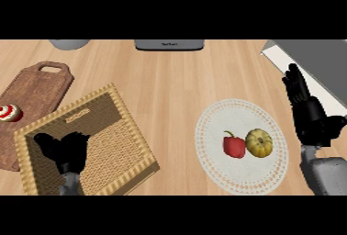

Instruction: Pick the bell pepper from the placemat and place it in the tiered shelf

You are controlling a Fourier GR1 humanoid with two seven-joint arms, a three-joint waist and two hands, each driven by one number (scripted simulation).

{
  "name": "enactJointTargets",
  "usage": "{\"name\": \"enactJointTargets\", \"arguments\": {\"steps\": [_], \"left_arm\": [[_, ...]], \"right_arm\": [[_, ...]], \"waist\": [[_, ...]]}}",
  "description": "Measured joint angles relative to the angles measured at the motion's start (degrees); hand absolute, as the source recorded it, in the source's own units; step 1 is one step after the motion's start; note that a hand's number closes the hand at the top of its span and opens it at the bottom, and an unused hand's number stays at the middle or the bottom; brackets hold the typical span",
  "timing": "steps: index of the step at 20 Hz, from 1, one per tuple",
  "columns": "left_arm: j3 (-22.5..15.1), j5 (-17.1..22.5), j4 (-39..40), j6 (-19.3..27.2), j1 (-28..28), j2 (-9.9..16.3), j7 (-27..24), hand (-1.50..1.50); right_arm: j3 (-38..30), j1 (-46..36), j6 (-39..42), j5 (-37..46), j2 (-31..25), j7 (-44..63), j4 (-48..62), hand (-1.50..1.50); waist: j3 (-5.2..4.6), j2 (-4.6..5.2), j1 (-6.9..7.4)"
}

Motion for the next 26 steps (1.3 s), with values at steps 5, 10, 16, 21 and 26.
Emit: {"name": "enactJointTargets", "arguments": {"steps": [5,10,16,21,26], "left_arm": [[0.45,-1.04,-2.71,1.98,-3.80,4.98,5.37,0.00],[-0.91,-0.84,-5.87,1.68,-8.74,9.65,7.38,0.00],[-1.89,1.56,-7.02,0.10,-10.52,12.70,7.16,0.00],[-2.26,3.13,-6.87,-0.33,-11.29,14.48,7.19,0.00],[-3.74,4.00,-6.56,0.35,-11.87,15.03,7.54,0.00]], "right_arm": [[0.71,-3.14,0.24,4.46,-2.71,0.26,-3.45,1.50],[-1.55,-3.33,-3.82,7.59,-3.88,3.15,-2.41,-1.50],[-2.38,-0.36,4.20,-0.30,-3.02,-0.18,-7.65,-1.50],[1.94,2.61,9.36,1.26,-8.46,9.40,-17.39,-1.50],[8.52,1.22,14.85,8.57,-17.22,23.52,-22.23,-1.50]], "waist": [[0.15,0.02,0.17],[0.16,0.01,-0.56],[0.24,0.04,-0.41],[0.14,-0.15,-0.75],[-0.16,-0.18,-0.59]]}}
